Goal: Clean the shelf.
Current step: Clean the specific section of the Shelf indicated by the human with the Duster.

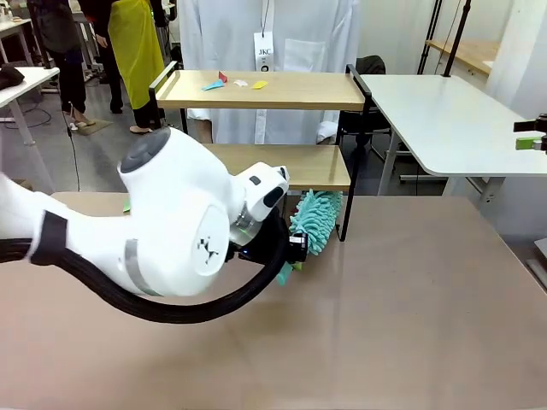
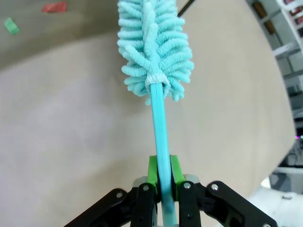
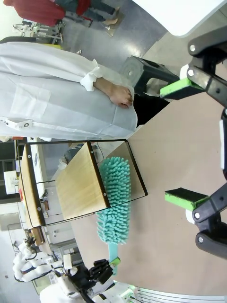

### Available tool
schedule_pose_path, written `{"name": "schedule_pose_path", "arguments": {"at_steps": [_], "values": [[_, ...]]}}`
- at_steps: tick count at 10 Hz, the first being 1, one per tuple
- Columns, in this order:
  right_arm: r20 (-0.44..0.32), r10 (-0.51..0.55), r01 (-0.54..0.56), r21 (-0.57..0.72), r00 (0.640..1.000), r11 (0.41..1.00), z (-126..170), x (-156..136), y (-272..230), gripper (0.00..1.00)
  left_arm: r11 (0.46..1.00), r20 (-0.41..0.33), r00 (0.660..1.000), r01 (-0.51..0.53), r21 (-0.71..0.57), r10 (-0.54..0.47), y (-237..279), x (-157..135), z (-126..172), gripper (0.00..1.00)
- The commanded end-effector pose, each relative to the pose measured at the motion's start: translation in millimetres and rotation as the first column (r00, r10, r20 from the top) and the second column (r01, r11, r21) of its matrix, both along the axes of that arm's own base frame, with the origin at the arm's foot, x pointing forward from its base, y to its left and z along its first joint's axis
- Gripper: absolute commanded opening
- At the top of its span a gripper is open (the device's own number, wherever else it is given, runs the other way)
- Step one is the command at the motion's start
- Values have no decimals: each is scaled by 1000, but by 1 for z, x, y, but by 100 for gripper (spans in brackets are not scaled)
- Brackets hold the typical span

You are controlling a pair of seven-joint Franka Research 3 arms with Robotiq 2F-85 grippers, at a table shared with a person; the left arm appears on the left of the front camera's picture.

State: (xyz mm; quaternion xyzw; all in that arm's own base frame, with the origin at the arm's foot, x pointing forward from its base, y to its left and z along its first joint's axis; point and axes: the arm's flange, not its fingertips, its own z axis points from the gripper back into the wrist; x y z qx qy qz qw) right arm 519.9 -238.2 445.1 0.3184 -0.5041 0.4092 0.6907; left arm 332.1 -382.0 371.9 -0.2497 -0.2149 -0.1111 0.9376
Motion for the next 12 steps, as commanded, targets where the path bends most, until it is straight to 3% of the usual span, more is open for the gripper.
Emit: {"name": "schedule_pose_path", "arguments": {"at_steps": [1, 5, 7, 8, 12], "values": [[4, -5, 5, -7, 1000, 1000, 2, 1, 2, 100, 995, 23, 995, -96, 7, 96, -26, 5, 1, 13], [4, -5, 5, -7, 1000, 1000, 2, 1, 2, 100, 992, -6, 992, -128, 7, 128, -47, 8, -21, 13], [4, -5, 5, -7, 1000, 1000, 2, 1, 2, 100, 997, -46, 996, -78, 19, 79, -47, 14, -22, 13], [4, -5, 5, -7, 1000, 1000, 2, 1, 2, 100, 995, -24, 995, -97, -4, 97, -5, 14, -37, 13], [4, -5, 5, -7, 1000, 1000, 2, 1, 2, 100, 991, 3, 992, -124, 58, 124, -3, 16, -37, 13]]}}
